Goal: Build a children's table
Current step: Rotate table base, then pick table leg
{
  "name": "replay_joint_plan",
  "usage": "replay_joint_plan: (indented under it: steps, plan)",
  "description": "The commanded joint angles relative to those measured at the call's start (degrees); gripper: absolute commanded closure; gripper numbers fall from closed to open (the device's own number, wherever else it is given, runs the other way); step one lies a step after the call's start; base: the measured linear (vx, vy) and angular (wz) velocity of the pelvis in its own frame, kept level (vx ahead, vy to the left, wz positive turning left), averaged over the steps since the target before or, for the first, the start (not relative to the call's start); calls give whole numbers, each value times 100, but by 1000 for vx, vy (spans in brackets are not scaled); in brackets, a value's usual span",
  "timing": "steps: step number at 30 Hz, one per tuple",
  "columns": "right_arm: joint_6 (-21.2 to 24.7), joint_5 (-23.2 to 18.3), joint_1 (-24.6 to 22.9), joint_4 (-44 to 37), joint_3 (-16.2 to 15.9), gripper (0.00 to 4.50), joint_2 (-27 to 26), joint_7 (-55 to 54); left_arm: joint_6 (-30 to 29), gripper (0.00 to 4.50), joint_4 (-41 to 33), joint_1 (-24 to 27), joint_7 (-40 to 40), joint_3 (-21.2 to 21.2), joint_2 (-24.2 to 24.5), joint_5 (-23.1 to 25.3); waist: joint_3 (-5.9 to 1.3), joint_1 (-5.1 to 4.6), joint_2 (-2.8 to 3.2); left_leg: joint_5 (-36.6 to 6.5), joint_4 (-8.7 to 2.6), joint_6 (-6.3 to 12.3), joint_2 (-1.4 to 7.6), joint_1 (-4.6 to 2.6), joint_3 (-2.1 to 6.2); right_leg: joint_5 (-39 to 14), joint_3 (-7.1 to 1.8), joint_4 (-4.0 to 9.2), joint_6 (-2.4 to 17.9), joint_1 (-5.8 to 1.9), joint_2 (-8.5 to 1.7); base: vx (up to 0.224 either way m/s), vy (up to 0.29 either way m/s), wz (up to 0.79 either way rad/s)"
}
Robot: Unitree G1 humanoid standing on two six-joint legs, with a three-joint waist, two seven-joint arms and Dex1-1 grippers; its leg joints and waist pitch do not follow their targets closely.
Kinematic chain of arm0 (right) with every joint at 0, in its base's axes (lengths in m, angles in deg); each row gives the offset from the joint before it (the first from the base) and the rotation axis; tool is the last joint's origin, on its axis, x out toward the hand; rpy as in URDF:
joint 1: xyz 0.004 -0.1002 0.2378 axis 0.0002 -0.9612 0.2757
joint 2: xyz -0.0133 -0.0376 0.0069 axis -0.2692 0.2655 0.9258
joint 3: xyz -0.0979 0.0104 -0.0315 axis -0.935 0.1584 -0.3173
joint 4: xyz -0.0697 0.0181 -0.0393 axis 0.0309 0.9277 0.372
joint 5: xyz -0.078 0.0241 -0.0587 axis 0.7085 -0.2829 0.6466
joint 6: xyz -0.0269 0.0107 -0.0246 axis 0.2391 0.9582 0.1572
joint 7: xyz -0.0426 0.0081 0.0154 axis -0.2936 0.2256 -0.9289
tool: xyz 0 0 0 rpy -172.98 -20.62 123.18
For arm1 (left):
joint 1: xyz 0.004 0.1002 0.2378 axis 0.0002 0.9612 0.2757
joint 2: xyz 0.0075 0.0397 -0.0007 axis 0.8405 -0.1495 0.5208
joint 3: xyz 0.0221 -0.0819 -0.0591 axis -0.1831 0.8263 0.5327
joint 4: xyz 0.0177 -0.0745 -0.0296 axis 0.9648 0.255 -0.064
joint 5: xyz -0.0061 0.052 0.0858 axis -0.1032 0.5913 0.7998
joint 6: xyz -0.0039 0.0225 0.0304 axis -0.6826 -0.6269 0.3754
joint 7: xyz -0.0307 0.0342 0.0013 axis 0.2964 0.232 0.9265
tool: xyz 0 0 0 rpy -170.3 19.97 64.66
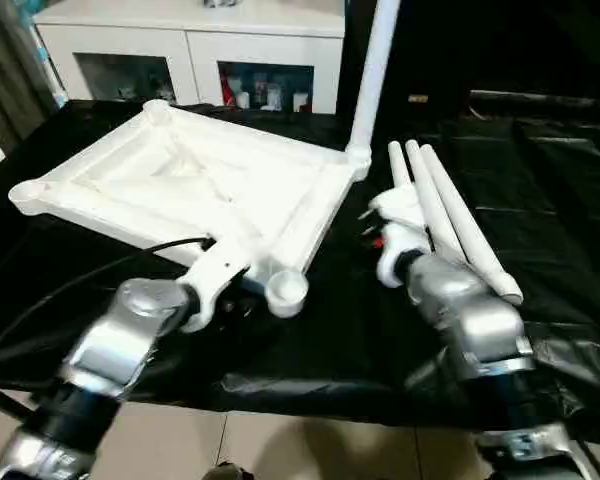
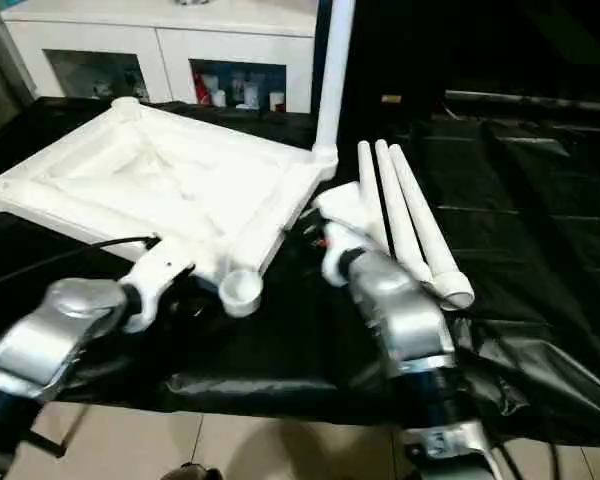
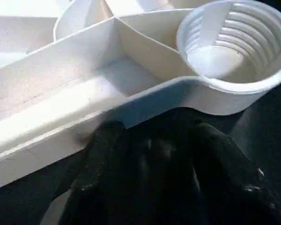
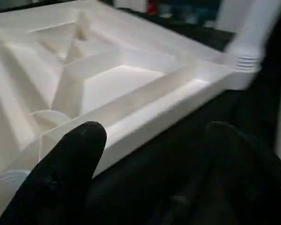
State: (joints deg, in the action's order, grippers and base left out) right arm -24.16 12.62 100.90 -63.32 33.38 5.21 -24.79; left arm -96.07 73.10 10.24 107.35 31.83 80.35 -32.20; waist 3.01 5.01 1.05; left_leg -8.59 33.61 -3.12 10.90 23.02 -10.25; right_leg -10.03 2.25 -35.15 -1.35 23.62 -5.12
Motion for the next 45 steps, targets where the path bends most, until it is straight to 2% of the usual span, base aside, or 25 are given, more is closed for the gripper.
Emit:
replay_joint_plan:
  steps: [1, 3, 4, 8, 10, 11, 12, 13, 14, 15, 16, 17, 18, 19, 20, 21, 23, 24, 26, 27, 28, 30, 36, 40, 45]
  plan:
    - [421, -62, 42, -293, 174, 62, 62, -114, 197, 197, 39, -135, -134, 71, -57, 26, -389, -11, 83, -1890, -455, -455, 116, -200, 77, -1256, -175, 427, 781, -191, -167, 0, 0, 0]
    - [846, -85, 88, -569, 390, 62, 112, -234, 449, 197, 187, -212, -311, 148, -175, 48, -384, -14, 79, -1924, -453, -445, 111, -198, 70, -1338, -172, 437, 775, -185, -173, 0, 0, 0]
    - [896, -91, 95, -586, 414, 62, 111, -250, 476, 197, 200, -219, -326, 152, -178, 56, -381, -21, 95, -1912, -453, -453, 108, -190, 76, -1359, -174, 443, 754, -190, -170, 0, 0, 0]
    - [1524, -148, 426, -452, 820, 62, 48, -722, 368, 197, -47, -232, -175, 298, 84, 24, -363, -47, 94, -1929, -463, -521, 107, -197, 83, -1357, -166, 429, 762, -170, -162, 0, 0, 0]
    - [1524, -148, 426, -452, 820, 62, 48, -722, 368, 197, -47, -232, -175, 298, 84, 24, -362, -57, 104, -1925, -458, -524, 105, -201, 81, -1370, -167, 427, 765, -169, -168, 0, 0, 0]
    - [1650, -130, 845, 133, 1125, 62, 19, -1060, 116, 197, -636, -94, 269, 326, 428, -160, -350, -73, 59, -1887, -462, -514, 101, -187, 82, -1401, -167, 418, 797, -169, -179, 0, 0, 0]
    - [1650, -130, 845, 133, 1125, 62, 19, -1060, 116, 197, -636, -94, 269, 326, 428, -160, -364, -68, 82, -1845, -458, -541, 107, -192, 99, -1389, -160, 388, 838, -176, -193, 0, 0, 0]
    - [1681, -99, 992, 344, 1202, 34, 28, -1150, 60, 189, -823, -44, 421, 322, 547, -227, -343, -93, 100, -1857, -457, -562, 108, -197, 89, -1389, -160, 394, 869, -153, -180, 0, 0, 0]
    - [1623, -103, 1353, 971, 1351, 27, 40, -1328, -117, 189, -1173, 9, 705, 361, 710, -495, -322, -112, 79, -1886, -457, -576, 102, -201, 71, -1373, -164, 403, 866, -143, -163, 0, 0, 0]
    - [1623, -103, 1353, 971, 1351, 27, 40, -1328, -117, 189, -1173, 9, 705, 361, 710, -495, -332, -117, 84, -1859, -445, -597, 95, -204, 79, -1337, -160, 371, 913, -145, -175, 0, 0, 0]
    - [1511, -136, 1611, 1446, 1395, 21, 48, -1361, -262, 169, -1361, -7, 774, 394, 753, -615, -298, -130, 78, -1866, -454, -579, 90, -201, 60, -1320, -162, 398, 905, -131, -153, 0, 0, 0]
    - [1485, -145, 1670, 1556, 1407, 10, 48, -1369, -295, 162, -1403, -11, 788, 401, 762, -640, -300, -157, 85, -1881, -450, -589, 84, -188, 72, -1294, -158, 376, 957, -155, -159, 0, 0, 0]
    - [1396, -160, 1830, 1865, 1426, 3, 48, -1384, -329, 159, -1467, -37, 791, 405, 768, -660, -290, -144, 89, -1894, -447, -571, 84, -197, 56, -1316, -159, 398, 930, -138, -153, 0, 0, 0]
    - [1281, -144, 1968, 2142, 1419, 0, 54, -1398, -308, 153, -1510, -57, 773, 399, 768, -634, -302, -159, 84, -1823, -441, -562, 85, -185, 62, -1233, -162, 375, 931, -160, -163, 0, 0, 0]
    - [1084, -185, 2182, 2604, 1432, 0, 46, -1337, -301, 153, -1551, -91, 724, 412, 742, -611, -279, -162, 54, -1785, -447, -543, 82, -170, 56, -1196, -158, 383, 935, -160, -159, 0, 0, 0]
    - [1054, -198, 2227, 2705, 1441, 0, 43, -1330, -304, 153, -1558, -98, 715, 416, 737, -610, -289, -160, 66, -1783, -442, -541, 86, -176, 60, -1183, -158, 369, 957, -165, -172, 0, 0, 0]
    - [763, -97, 2607, 3623, 1426, 0, 69, -1424, -446, 153, -1709, -101, 779, 418, 768, -705, -247, -170, 60, -1681, -438, -508, 79, -155, 49, -1084, -159, 370, 1008, -165, -163, 0, 0, 0]
    - [763, -97, 2607, 3623, 1426, 0, 69, -1424, -446, 153, -1709, -101, 779, 418, 768, -705, -262, -177, 67, -1672, -429, -521, 86, -161, 54, -1061, -156, 345, 1058, -166, -176, 0, 0, 0]
    - [609, -54, 2744, 4005, 1411, 0, 73, -1436, -523, 153, -1829, -70, 850, 388, 820, -761, -223, -181, 58, -1636, -431, -476, 83, -152, 43, -991, -156, 351, 1104, -171, -161, 0, 0, 0]
    - [531, -23, 2800, 4167, 1394, 0, 79, -1446, -561, 153, -1886, -54, 873, 374, 845, -785, -223, -177, 61, -1610, -431, -464, 85, -153, 41, -952, -154, 351, 1106, -177, -161, 0, 0, 0]
    - [343, 37, 2860, 4373, 1417, 0, 83, -1624, -608, 153, -1959, -19, 877, 372, 865, -802, -219, -185, 33, -1509, -424, -445, 88, -153, 32, -814, -155, 340, 1139, -174, -155, 0, 0, 0]
    - [240, 44, 2944, 4616, 1456, 0, 82, -1733, -662, 153, -2034, 15, 865, 382, 881, -818, -203, -181, 41, -1367, -414, -414, 82, -152, 20, -690, -153, 320, 1193, -180, -153, 0, 0, 0]
    - [-31, 27, 3268, 5489, 1458, 0, 150, -1799, -835, 153, -2246, 120, 899, 358, 990, -881, -141, -194, 39, -1519, -424, -417, 95, -157, 16, -830, -151, 322, 1240, -172, -153, 0, 0, 0]
    - [7, -10, 3357, 5716, 1517, 0, 162, -1772, -883, 153, -2280, 105, 888, 356, 1019, -895, -129, -188, 24, -1430, -419, -369, 93, -146, 8, -766, -157, 318, 1251, -185, -157, 0, 0, 0]
    - [217, -328, 3559, 5987, 1783, 0, 119, -1631, -959, 153, -2357, 89, 877, 370, 1064, -929, -142, -186, 12, -1372, -411, -333, 98, -145, 6, -710, -155, 298, 1313, -200, -161, 0, 0, 0]
